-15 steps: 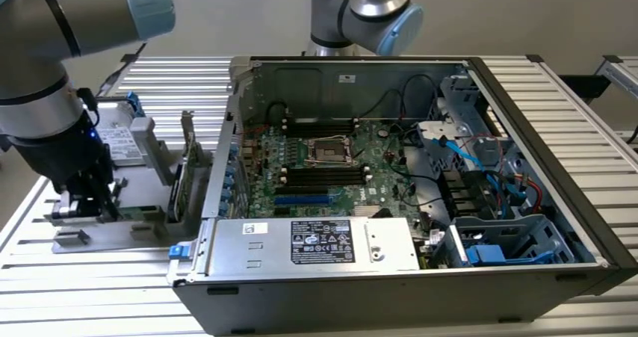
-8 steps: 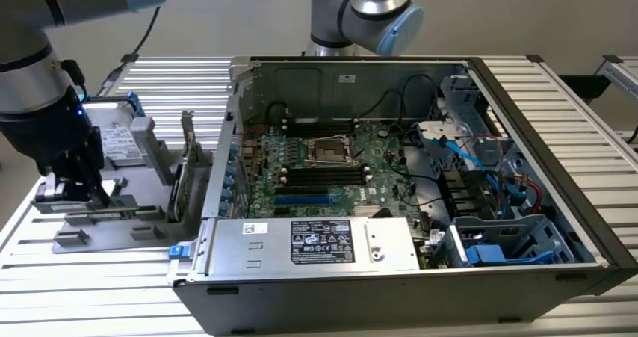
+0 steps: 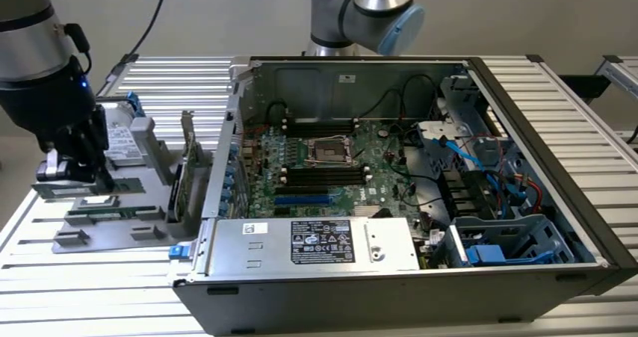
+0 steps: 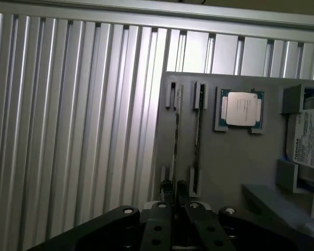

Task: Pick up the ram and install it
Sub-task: 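Pick up the ram and move it above insertion slot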

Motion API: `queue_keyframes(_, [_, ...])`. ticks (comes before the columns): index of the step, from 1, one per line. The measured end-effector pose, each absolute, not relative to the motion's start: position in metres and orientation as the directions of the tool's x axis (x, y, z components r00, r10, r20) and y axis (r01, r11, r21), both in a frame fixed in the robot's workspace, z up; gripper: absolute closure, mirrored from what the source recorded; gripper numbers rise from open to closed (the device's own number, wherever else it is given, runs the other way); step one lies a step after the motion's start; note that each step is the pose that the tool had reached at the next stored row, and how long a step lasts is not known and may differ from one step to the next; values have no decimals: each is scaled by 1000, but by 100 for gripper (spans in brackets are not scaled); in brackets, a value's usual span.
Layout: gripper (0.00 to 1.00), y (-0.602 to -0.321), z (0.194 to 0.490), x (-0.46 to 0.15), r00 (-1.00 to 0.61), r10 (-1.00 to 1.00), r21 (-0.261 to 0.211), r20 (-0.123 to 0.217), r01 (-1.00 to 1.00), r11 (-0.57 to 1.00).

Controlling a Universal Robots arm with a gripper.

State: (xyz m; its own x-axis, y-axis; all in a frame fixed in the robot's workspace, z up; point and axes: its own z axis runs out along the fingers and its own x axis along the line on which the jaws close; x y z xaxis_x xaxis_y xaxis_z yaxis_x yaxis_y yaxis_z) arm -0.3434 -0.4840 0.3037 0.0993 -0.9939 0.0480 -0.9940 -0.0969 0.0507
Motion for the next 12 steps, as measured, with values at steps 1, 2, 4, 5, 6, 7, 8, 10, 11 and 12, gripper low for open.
queue_keyframes(1, [86, -484, 308, -339, 99, -994, 51, 48, -994, -97])
queue_keyframes(2, [86, -484, 312, -335, 99, -994, 51, 48, -994, -97])
queue_keyframes(4, [86, -484, 320, -328, 99, -994, 52, 48, -994, -97])
queue_keyframes(5, [86, -484, 323, -323, 99, -994, 52, 48, -994, -97])
queue_keyframes(6, [86, -484, 327, -319, 99, -994, 53, 48, -994, -97])
queue_keyframes(7, [86, -484, 331, -315, 99, -994, 53, 48, -994, -97])
queue_keyframes(8, [86, -484, 334, -311, 99, -994, 54, 48, -994, -97])
queue_keyframes(10, [86, -484, 342, -303, 99, -994, 55, 48, -994, -97])
queue_keyframes(11, [86, -484, 345, -299, 99, -994, 55, 48, -994, -97])
queue_keyframes(12, [86, -484, 349, -295, 100, -994, 56, 48, -994, -97])
